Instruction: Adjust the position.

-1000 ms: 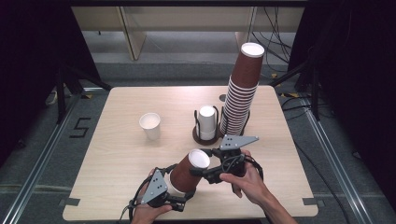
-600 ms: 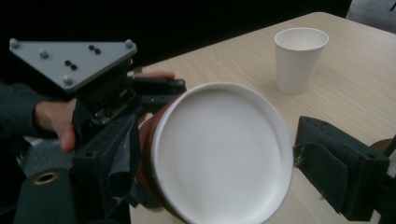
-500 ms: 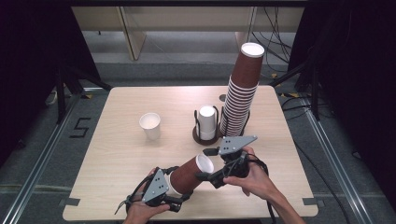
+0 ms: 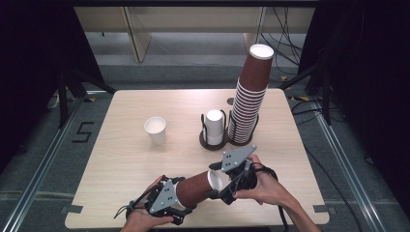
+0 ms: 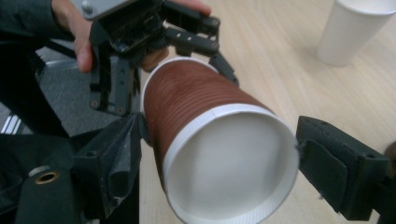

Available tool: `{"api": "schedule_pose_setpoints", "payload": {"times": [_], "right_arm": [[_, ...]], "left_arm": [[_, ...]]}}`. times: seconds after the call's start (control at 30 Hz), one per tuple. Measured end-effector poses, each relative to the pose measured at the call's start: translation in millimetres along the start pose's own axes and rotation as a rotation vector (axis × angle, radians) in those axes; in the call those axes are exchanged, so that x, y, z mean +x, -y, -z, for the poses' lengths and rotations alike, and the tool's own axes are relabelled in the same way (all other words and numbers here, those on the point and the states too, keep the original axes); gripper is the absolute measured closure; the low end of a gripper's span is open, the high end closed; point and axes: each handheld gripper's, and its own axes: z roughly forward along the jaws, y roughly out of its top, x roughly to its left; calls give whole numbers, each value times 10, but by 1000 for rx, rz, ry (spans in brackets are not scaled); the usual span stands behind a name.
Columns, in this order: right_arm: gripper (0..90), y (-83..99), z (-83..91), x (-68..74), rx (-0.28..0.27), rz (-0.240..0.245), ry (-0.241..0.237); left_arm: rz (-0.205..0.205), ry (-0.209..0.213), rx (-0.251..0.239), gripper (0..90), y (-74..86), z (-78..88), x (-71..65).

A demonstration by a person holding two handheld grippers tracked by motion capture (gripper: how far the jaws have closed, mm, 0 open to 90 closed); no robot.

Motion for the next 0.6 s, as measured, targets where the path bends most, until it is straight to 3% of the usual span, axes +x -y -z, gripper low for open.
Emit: {"api": "schedule_pose_setpoints", "payload": {"times": [0.2, 0.4, 0.47, 0.6], "right_arm": [[181, 13, -89, 17, 26, 20, -18], [217, 27, -114, 8, 32, 26, -20], [220, 28, -102, 3, 27, 8, -37], [222, 34, -12, -51, -41, -20, -68]], "left_arm": [[-11, 18, 14, 116, -9, -7, -23], [-5, 35, -6, 106, 12, -24, -24], [9, 43, -46, 84, 31, -19, -13], [77, 78, -196, 60, 69, 15, 38]]}}
